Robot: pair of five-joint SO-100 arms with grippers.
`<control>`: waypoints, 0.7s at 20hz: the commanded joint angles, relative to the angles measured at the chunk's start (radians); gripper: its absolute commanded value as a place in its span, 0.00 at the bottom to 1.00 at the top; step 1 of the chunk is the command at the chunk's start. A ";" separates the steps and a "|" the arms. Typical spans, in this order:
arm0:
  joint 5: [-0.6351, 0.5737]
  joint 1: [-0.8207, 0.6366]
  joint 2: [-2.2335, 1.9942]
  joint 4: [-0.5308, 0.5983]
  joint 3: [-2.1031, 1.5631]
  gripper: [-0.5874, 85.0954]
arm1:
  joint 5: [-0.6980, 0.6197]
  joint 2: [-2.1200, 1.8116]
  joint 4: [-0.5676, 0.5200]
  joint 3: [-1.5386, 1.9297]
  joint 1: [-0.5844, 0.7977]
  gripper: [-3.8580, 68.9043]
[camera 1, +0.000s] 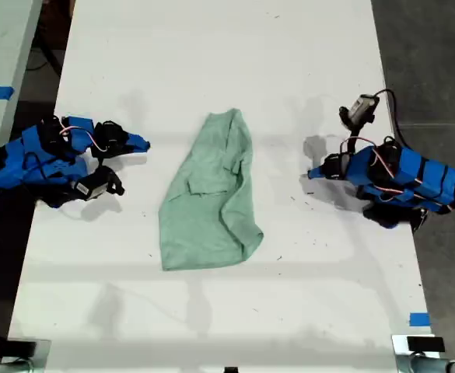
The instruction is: Fold t shirt
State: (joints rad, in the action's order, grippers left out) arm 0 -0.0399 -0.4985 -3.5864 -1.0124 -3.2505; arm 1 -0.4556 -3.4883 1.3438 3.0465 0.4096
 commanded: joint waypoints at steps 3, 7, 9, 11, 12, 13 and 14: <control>0.009 0.000 -0.008 0.009 -0.041 0.01 | 0.069 -0.017 0.015 0.049 -0.038 0.07; 0.012 0.005 -0.008 0.006 -0.041 0.00 | 0.089 -0.017 0.015 0.049 -0.051 0.07; 0.012 0.006 -0.008 0.006 -0.041 0.00 | 0.100 -0.017 0.015 0.049 -0.055 0.07; 0.012 0.006 -0.008 0.006 -0.041 0.00 | 0.107 -0.017 0.015 0.049 -0.058 0.07; 0.012 0.008 -0.008 0.006 -0.041 0.00 | 0.110 -0.017 0.015 0.049 -0.061 0.07; 0.012 0.008 -0.008 0.006 -0.041 0.00 | 0.112 -0.017 0.015 0.049 -0.063 0.07; 0.012 0.009 -0.008 0.006 -0.041 0.00 | 0.114 -0.017 0.015 0.049 -0.063 0.07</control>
State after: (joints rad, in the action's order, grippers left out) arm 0 -0.0399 -0.4985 -3.5864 -1.0124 -3.2505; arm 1 -0.3543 -3.4944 1.3560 3.0465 0.3590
